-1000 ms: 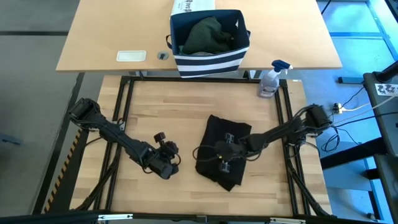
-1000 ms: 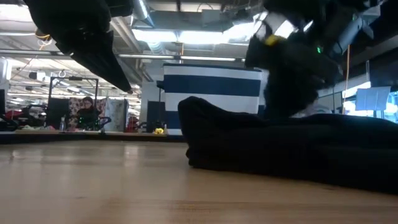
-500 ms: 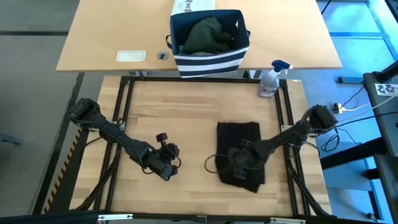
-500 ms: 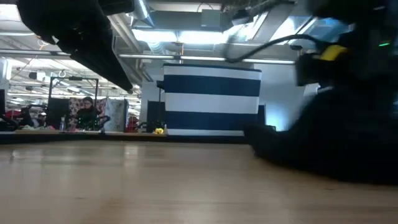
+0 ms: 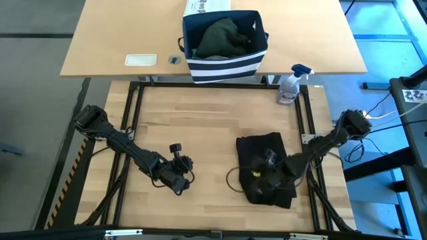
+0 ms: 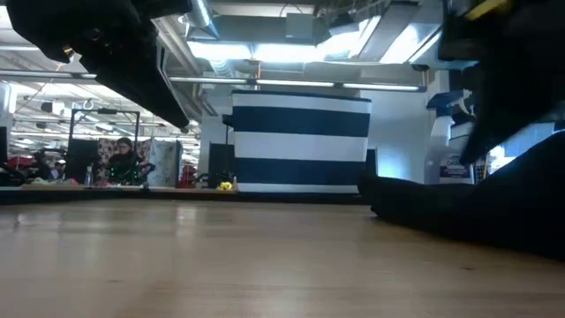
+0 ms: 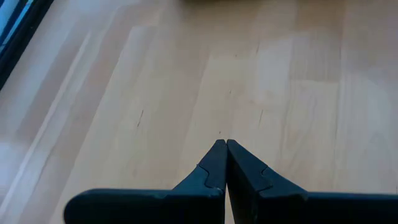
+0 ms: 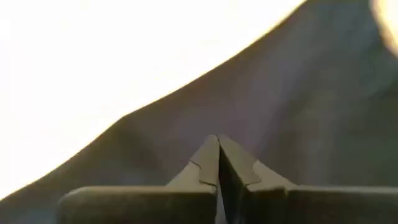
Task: Fold Laundry from Bin
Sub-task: Fold the black shirt
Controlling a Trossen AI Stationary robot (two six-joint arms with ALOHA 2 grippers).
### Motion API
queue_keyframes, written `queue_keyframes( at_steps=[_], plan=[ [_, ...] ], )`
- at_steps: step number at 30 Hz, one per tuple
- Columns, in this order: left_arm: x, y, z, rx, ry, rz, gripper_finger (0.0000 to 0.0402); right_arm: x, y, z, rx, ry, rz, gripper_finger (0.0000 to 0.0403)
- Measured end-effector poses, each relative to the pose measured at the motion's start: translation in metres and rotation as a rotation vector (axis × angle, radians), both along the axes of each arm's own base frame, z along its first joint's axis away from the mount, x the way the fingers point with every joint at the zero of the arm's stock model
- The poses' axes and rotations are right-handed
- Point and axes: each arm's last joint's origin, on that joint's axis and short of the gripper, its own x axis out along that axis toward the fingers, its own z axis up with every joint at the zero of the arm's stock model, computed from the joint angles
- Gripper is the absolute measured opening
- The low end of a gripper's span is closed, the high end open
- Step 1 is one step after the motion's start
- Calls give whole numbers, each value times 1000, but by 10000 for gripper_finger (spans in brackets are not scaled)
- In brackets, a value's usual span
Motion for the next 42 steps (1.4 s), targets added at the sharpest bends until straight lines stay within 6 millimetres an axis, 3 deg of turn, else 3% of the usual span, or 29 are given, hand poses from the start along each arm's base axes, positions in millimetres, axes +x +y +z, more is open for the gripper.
queue_keyframes(
  at_steps=[4,9,15,23,33,36,42],
  plan=[
    [0,0,0,13,11,-22,0,14,-38,-3,-58,44,-100,1],
    [0,0,3,18,6,-36,0,28,-78,-14,-28,35,-101,1],
    [-1,0,3,22,15,-57,0,9,-103,-45,56,129,-134,1],
    [-1,-1,3,33,22,-74,0,-31,-94,-61,91,107,-200,1],
    [0,-1,4,31,14,-75,0,-74,-84,-40,141,147,-265,1],
    [0,-1,4,29,11,-75,0,-72,-75,-26,180,45,-236,1],
    [1,-2,5,24,-1,-76,0,-46,-46,27,224,-261,-91,0]
  ],
)
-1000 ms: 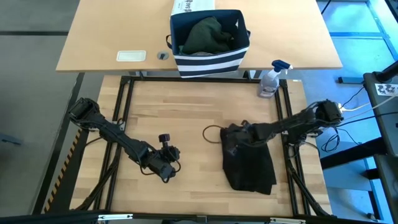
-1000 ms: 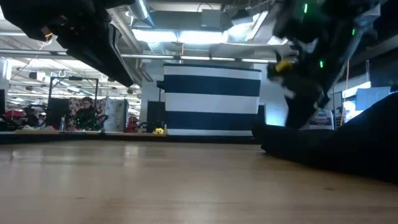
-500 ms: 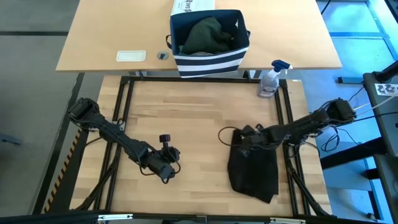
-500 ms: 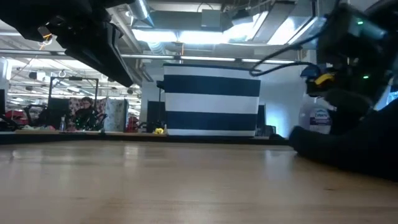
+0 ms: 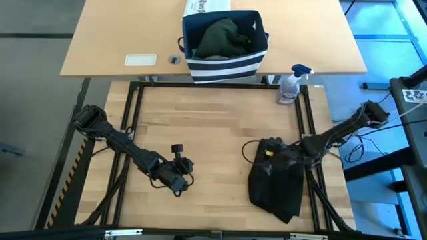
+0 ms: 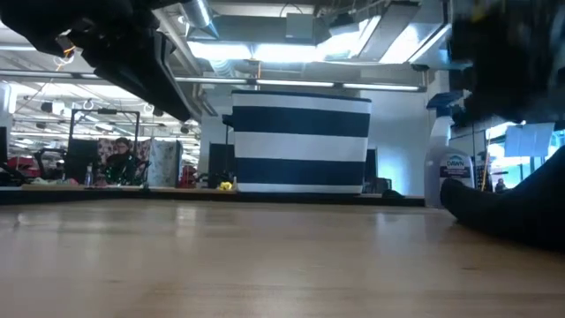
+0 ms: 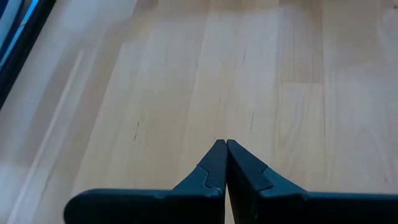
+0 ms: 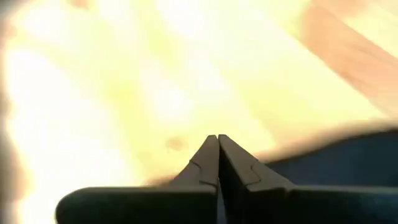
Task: Fold Laundry from Bin
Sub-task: Fold the black shirt
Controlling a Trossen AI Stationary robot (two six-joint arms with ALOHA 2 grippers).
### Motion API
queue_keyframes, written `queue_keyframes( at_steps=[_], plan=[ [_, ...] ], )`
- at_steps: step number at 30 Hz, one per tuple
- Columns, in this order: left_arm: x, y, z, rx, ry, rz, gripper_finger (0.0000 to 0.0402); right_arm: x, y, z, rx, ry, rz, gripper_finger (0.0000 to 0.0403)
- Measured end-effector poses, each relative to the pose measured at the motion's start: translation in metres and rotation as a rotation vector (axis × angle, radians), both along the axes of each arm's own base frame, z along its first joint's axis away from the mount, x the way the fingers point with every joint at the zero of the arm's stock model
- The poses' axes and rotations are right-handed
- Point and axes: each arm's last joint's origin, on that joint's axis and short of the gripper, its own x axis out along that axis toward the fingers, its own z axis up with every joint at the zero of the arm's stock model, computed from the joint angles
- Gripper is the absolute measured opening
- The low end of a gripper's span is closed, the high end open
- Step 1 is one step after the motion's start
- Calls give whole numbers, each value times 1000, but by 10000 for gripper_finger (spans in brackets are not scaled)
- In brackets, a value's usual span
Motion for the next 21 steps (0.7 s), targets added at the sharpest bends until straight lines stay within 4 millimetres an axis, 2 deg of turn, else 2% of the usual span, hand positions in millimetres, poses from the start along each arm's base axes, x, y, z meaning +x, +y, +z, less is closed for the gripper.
queue_keyframes(
  at_steps=[2,5,8,13,18,21],
  plan=[
    [0,0,0,-2,-4,0,0,7,12,12,30,-50,42,0],
    [-1,-2,0,-3,-4,-7,0,12,36,14,33,-33,112,0],
    [-1,-4,1,-3,-12,-12,0,18,61,2,55,43,176,0],
    [-1,-6,1,-6,-28,-15,0,27,96,-30,75,210,244,0],
    [0,-7,2,-12,-37,-14,0,29,115,-56,140,360,285,0],
    [0,-7,2,-18,-44,-15,0,22,125,-57,190,400,300,0]
  ],
)
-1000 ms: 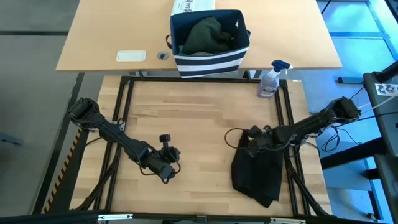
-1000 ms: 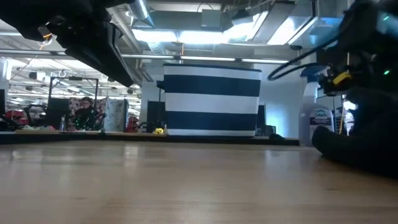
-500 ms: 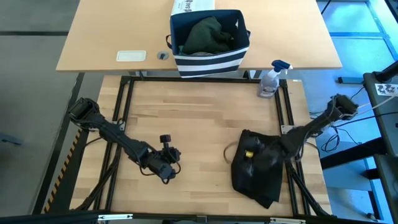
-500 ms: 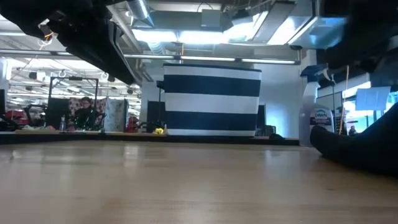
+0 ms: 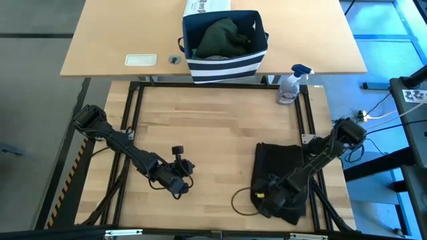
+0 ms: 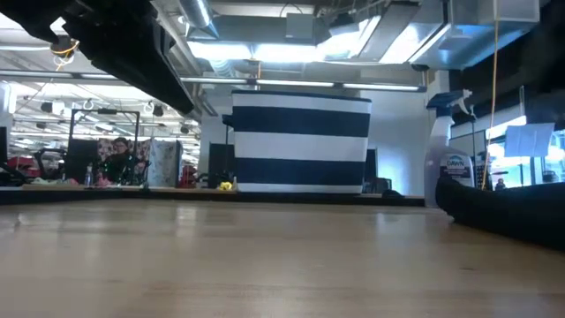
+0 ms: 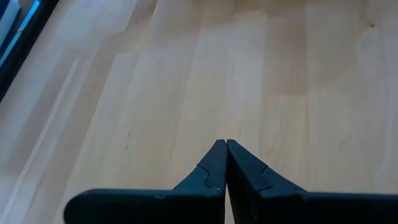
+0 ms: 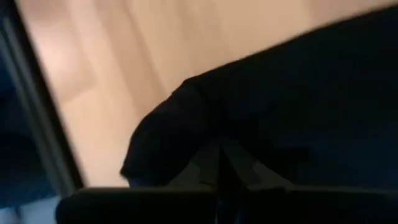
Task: Fold Laundry from Bin
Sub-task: Fold the black shirt, then fold the green polo shirt
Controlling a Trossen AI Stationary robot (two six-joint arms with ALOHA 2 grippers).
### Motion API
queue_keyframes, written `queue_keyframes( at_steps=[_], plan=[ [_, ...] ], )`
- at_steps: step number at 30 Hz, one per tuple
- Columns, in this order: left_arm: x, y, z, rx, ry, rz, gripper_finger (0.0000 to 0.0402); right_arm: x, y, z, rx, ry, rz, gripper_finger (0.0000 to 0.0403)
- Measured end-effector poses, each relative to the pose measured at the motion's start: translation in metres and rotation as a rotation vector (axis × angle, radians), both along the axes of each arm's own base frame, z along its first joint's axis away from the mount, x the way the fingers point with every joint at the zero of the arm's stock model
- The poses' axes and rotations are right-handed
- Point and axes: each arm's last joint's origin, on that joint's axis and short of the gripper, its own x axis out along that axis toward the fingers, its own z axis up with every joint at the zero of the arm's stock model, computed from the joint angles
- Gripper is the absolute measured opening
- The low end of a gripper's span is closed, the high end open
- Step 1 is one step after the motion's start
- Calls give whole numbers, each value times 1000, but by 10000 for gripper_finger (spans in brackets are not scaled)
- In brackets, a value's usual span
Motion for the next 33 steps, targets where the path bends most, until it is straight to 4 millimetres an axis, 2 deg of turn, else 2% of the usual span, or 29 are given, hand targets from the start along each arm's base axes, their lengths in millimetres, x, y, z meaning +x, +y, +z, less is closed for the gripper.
queue_keyframes(
  at_steps=[9,16,22,25,28,30,33],
  plan=[
    [0,-2,1,-5,-14,-5,0,-28,23,2,65,57,-21,0],
    [1,-1,1,9,-22,5,0,-6,26,23,-13,-142,14,1],
    [1,-1,3,18,-30,6,0,22,8,37,-108,-197,54,1],
    [0,-1,12,19,-51,-5,0,24,-8,40,-220,-103,20,1],
    [-4,-1,22,22,-82,-15,0,17,-21,50,-320,-48,-37,1],
    [-7,-1,29,43,-107,-17,0,15,-31,63,-367,-101,-88,1],
    [-11,2,42,92,-165,-20,0,17,-47,89,-435,-272,-154,1]
  ],
)
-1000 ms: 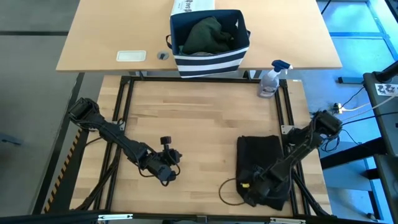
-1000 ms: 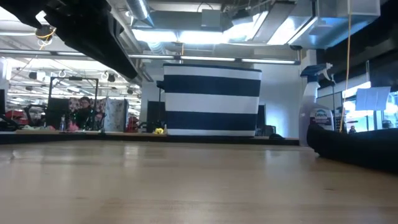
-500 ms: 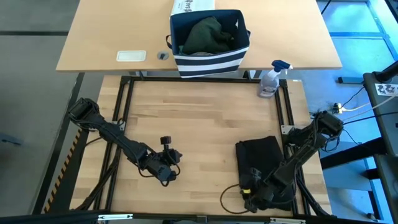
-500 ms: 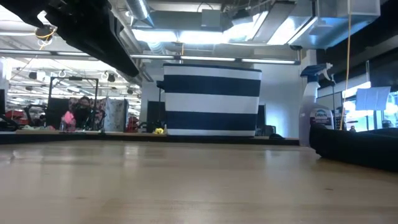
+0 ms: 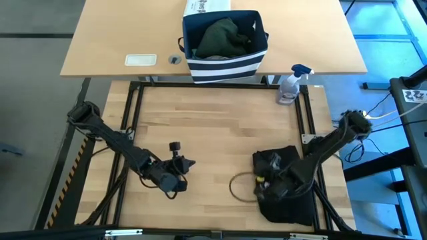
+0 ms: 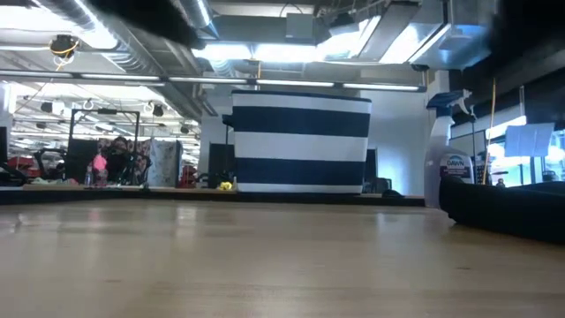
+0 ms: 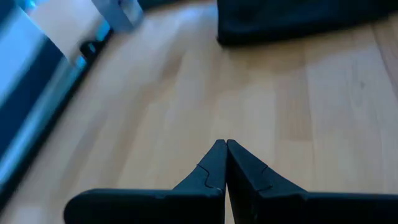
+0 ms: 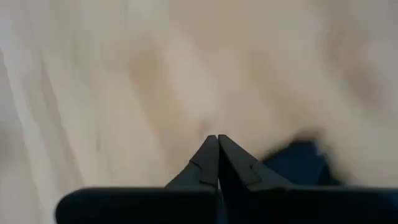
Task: Fold Laundry from Bin
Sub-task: Fold the green polo shirt
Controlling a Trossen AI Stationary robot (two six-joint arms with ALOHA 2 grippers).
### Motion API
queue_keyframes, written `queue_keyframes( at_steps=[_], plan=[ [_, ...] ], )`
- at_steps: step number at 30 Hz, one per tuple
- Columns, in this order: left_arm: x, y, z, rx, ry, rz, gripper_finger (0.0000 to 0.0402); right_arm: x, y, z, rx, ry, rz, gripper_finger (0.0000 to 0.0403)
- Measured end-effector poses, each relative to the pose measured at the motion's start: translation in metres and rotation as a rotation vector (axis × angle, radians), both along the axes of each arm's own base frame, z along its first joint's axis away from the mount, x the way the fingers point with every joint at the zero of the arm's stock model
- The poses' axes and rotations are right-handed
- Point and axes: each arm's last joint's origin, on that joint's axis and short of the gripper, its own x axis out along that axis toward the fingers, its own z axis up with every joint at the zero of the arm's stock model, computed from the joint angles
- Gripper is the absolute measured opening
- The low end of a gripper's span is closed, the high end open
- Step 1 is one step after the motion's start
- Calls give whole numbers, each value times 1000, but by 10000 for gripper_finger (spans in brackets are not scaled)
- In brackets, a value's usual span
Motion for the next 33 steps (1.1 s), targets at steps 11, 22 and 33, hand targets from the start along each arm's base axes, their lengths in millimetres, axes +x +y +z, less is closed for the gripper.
queue_keyframes(
  at_steps=[11,22,33],
  plan=[
    [28,79,36,-105,-35,-208,0,31,-79,61,-214,-354,84,1],
    [32,205,64,-23,-243,-160,0,58,-197,62,-253,-455,173,1],
    [-9,303,76,67,-330,96,0,32,-301,98,-478,-478,-93,1]
  ],
)
